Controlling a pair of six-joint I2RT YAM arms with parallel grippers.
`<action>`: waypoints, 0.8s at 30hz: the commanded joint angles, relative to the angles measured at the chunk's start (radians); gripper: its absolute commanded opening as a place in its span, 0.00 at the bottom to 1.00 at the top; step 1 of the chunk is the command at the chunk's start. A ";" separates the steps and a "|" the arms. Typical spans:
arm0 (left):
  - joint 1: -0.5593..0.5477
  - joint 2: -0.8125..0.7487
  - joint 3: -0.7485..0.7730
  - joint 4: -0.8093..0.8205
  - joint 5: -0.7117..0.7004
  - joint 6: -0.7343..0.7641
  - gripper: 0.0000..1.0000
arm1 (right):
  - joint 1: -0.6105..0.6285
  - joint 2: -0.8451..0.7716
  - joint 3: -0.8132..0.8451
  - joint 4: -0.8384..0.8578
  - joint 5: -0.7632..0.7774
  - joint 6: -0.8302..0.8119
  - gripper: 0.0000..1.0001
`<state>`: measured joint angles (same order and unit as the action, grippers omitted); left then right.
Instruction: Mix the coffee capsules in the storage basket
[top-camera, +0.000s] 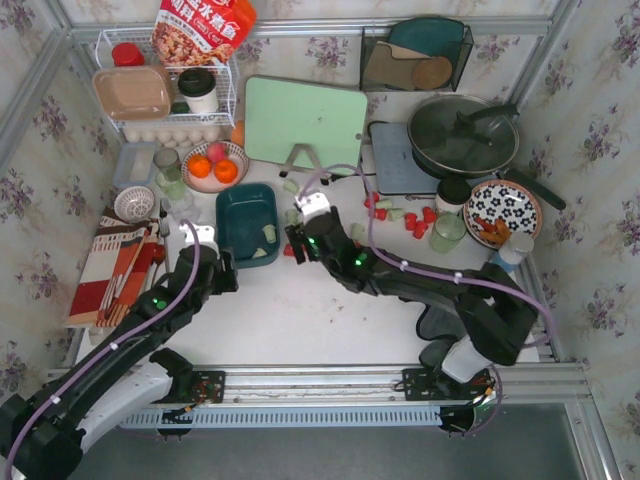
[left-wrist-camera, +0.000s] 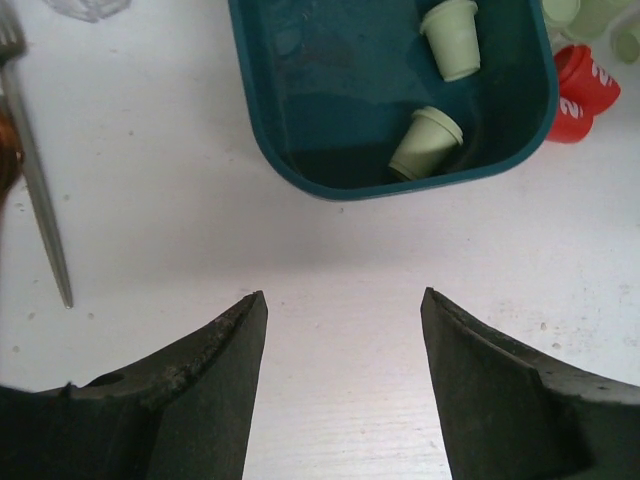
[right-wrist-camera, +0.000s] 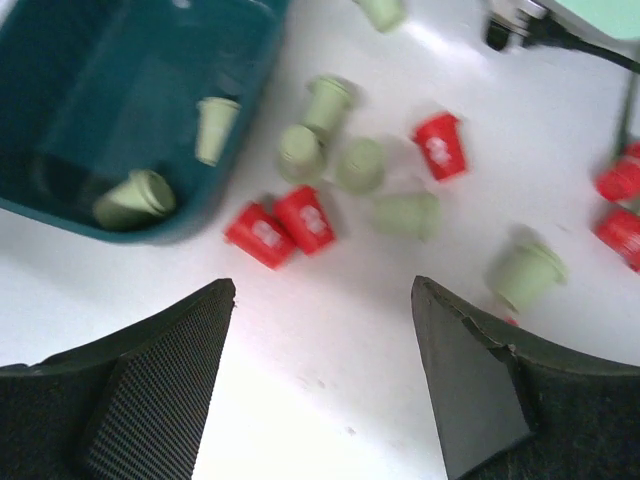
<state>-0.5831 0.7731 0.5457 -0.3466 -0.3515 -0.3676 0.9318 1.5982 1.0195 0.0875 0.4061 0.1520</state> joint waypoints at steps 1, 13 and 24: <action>0.000 0.051 0.018 0.058 0.060 0.007 0.66 | 0.001 -0.137 -0.177 0.151 0.165 -0.055 0.79; -0.095 0.307 0.230 -0.002 0.082 -0.089 0.66 | -0.006 -0.415 -0.654 0.663 0.388 -0.244 0.83; -0.302 0.780 0.610 -0.185 -0.152 -0.206 0.66 | -0.011 -0.396 -0.642 0.615 0.436 -0.204 0.86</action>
<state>-0.8494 1.4345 1.0386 -0.4084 -0.3653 -0.4904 0.9215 1.1999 0.3645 0.6785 0.7998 -0.0586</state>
